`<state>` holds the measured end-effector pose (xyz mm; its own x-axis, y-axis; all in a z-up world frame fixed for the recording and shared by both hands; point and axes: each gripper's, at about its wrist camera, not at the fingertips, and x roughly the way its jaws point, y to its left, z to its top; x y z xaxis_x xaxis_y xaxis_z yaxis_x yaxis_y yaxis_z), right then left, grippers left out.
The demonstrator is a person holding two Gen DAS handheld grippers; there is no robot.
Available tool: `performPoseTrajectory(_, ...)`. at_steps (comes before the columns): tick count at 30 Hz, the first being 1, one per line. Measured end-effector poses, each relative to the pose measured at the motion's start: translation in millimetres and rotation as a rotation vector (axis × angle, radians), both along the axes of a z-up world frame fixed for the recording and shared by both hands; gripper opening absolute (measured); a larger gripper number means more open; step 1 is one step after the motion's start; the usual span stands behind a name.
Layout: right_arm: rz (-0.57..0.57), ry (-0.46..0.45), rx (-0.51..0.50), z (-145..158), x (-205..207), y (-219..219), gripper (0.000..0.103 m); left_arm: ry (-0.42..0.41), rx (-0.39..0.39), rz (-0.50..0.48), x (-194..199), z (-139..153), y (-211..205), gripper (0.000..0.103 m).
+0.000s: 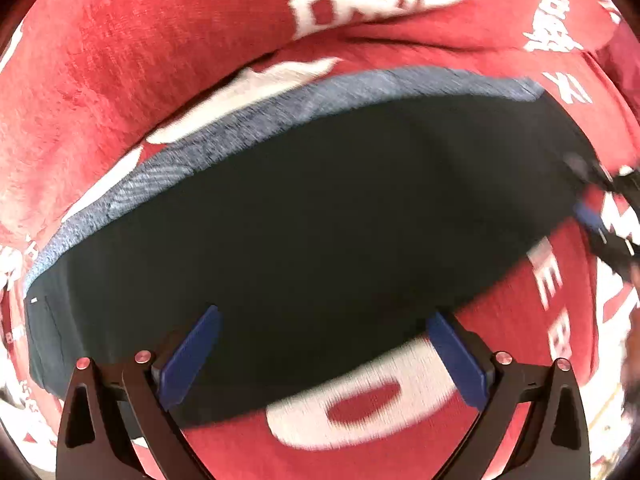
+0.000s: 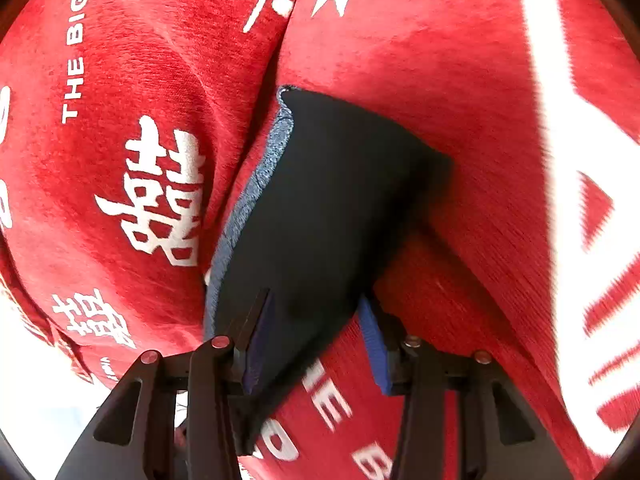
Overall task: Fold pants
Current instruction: 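Grasp the end of the folded trousers with the right tool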
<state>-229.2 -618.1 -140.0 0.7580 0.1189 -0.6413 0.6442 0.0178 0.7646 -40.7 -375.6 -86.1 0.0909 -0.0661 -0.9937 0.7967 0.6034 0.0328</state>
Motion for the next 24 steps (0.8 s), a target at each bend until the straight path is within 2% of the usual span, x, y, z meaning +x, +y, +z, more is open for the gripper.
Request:
performPoseTrajectory(2, -0.024, -0.029, 0.017, -5, 8, -5, 0.048, -0.008, -0.010, -0.045, -10, 11, 6, 0.103)
performPoseTrajectory(4, -0.046, -0.049, 0.040, -7, -3, -9, 0.048, -0.042, -0.027, -0.055, -11, 23, 9, 0.103)
performPoseTrajectory(7, -0.057, -0.055, 0.047, -7, -14, -6, 0.046, -0.121, -0.067, -0.003, 8, 40, 7, 0.103)
performPoseTrajectory(9, -0.063, -0.041, 0.067, -9, -14, -8, 0.037, -0.143, -0.053, 0.035, 27, 33, 1, 0.103)
performPoseTrajectory(10, -0.058, -0.008, 0.066, -8, -12, -11, 0.016, -0.152, -0.031, 0.051, 34, 25, -2, 0.103)
performPoseTrajectory(12, -0.065, -0.042, 0.056, -1, -14, -12, 0.014, -0.147, 0.006, 0.072, 46, 8, 0, 0.103)
performPoseTrajectory(13, -0.068, -0.055, 0.044, 5, -16, -12, 0.013, -0.104, 0.027, 0.066, 45, -3, 2, 0.103)
performPoseTrajectory(15, -0.084, -0.055, 0.039, 8, -25, -9, 0.013, -0.066, 0.047, 0.026, 30, -18, 7, 0.103)
performPoseTrajectory(17, -0.079, -0.022, 0.052, -1, -32, -6, 0.013, -0.131, 0.007, -0.008, 13, -15, 13, 0.103)
performPoseTrajectory(19, -0.078, -0.005, 0.069, -7, -38, -3, 0.021, -0.127, 0.012, -0.013, 11, -11, 13, 0.103)
performPoseTrajectory(22, -0.060, -0.048, 0.082, -5, -37, -3, 0.040, -0.087, -0.011, 0.030, 21, 3, 5, 0.103)
performPoseTrajectory(24, -0.035, -0.059, 0.064, -2, -31, -5, 0.043, -0.118, -0.062, 0.052, 29, 19, -6, 0.103)
